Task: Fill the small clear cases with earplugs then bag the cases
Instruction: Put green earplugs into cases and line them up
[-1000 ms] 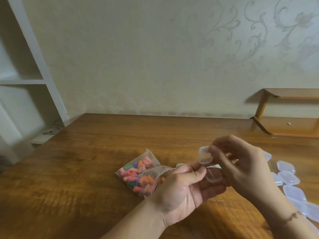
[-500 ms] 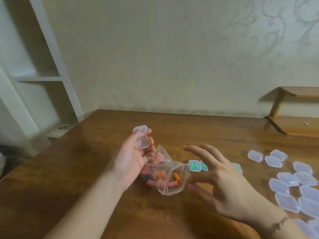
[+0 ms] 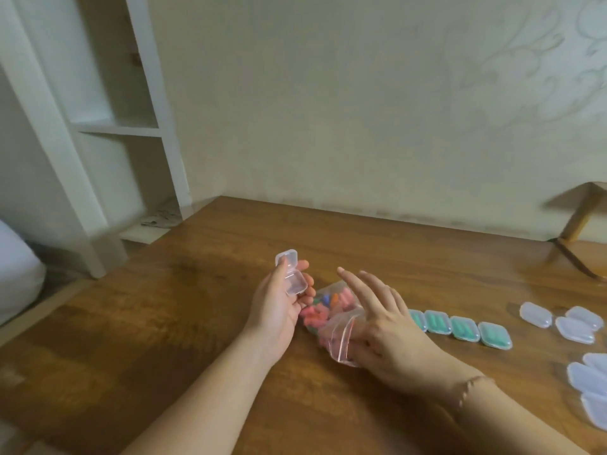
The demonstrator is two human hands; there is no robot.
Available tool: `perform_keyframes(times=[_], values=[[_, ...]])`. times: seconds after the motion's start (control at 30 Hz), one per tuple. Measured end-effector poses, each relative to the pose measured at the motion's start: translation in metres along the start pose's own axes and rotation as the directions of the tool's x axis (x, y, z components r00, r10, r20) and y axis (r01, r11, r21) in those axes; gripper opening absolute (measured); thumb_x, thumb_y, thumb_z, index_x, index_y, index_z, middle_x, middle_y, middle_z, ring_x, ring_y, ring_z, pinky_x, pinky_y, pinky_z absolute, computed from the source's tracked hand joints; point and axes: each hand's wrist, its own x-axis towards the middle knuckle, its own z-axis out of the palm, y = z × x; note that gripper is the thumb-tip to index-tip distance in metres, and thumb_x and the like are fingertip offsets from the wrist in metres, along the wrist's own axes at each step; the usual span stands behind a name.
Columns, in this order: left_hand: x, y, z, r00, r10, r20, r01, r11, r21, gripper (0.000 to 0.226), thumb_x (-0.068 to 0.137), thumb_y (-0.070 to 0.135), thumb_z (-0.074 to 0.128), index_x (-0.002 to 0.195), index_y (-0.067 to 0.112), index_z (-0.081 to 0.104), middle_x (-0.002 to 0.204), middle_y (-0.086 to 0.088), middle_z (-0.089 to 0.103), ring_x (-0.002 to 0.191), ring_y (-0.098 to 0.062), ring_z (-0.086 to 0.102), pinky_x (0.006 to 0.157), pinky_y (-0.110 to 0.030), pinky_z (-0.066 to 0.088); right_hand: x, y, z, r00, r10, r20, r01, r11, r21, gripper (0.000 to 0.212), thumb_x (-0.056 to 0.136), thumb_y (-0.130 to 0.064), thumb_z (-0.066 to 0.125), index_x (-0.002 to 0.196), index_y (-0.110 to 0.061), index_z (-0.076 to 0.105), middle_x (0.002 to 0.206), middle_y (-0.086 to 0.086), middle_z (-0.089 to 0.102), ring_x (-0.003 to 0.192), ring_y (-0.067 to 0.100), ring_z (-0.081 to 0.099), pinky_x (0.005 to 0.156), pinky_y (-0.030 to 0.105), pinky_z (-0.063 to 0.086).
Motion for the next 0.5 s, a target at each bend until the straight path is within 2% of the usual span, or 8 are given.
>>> perform_keyframes(times=[0.1,0.2,0.27,0.4,0.5], values=[[-0.001,0.000,0.000,1.000,0.005,-0.001,-0.005,1.000,-0.007,0.038,0.104,0.037,0.043,0.108,0.008,0.067,0.078,-0.008,0.062,0.070,-0.017,0.056,0.069,-0.030,0.046,0.006,-0.008,0.000,0.996,0.043,-0.081,-0.044,0.999,-0.007,0.035,0.091,-0.051,0.043,0.090,-0.032,0.073,0.161,-0.016,-0.004,0.148,0.016,-0.010,0.120,0.050,0.004],[-0.002,-0.001,0.000,1.000,0.010,-0.005,-0.010,0.999,0.030,0.039,0.103,0.040,0.043,0.107,0.010,0.068,0.081,-0.008,0.063,0.073,-0.017,0.057,0.072,-0.030,0.048,0.010,-0.011,0.002,0.980,0.114,-0.164,-0.126,0.990,-0.067,0.026,0.088,-0.045,0.052,0.082,-0.032,0.073,0.161,-0.014,0.009,0.148,0.020,0.000,0.118,0.053,0.015],[-0.002,-0.002,0.001,1.000,0.021,0.001,-0.021,0.998,0.065,0.040,0.103,0.042,0.042,0.107,0.012,0.067,0.084,-0.008,0.063,0.076,-0.018,0.059,0.072,-0.030,0.049,0.012,-0.016,-0.001,0.968,0.170,-0.186,-0.182,0.982,-0.049,0.023,0.087,-0.047,0.056,0.084,-0.034,0.075,0.160,-0.015,0.014,0.148,0.019,0.004,0.119,0.051,0.015],[-0.003,-0.004,0.003,0.999,0.042,0.007,-0.043,0.984,0.172,0.039,0.103,0.045,0.039,0.104,0.018,0.067,0.090,-0.006,0.065,0.086,-0.017,0.063,0.075,-0.030,0.049,0.013,-0.023,-0.007,0.963,0.221,-0.156,-0.246,0.955,-0.168,0.033,0.091,-0.056,0.048,0.111,-0.041,0.069,0.162,-0.013,0.007,0.149,0.022,-0.003,0.120,0.049,0.008],[-0.002,-0.006,0.003,0.999,0.043,0.020,-0.046,0.981,0.190,0.039,0.104,0.044,0.038,0.104,0.018,0.067,0.090,-0.006,0.065,0.088,-0.018,0.063,0.078,-0.031,0.050,0.016,-0.023,-0.010,0.968,0.242,-0.067,-0.249,0.956,-0.156,0.034,0.089,-0.060,0.049,0.115,-0.044,0.066,0.162,-0.014,-0.002,0.148,0.022,-0.010,0.120,0.051,0.005]])
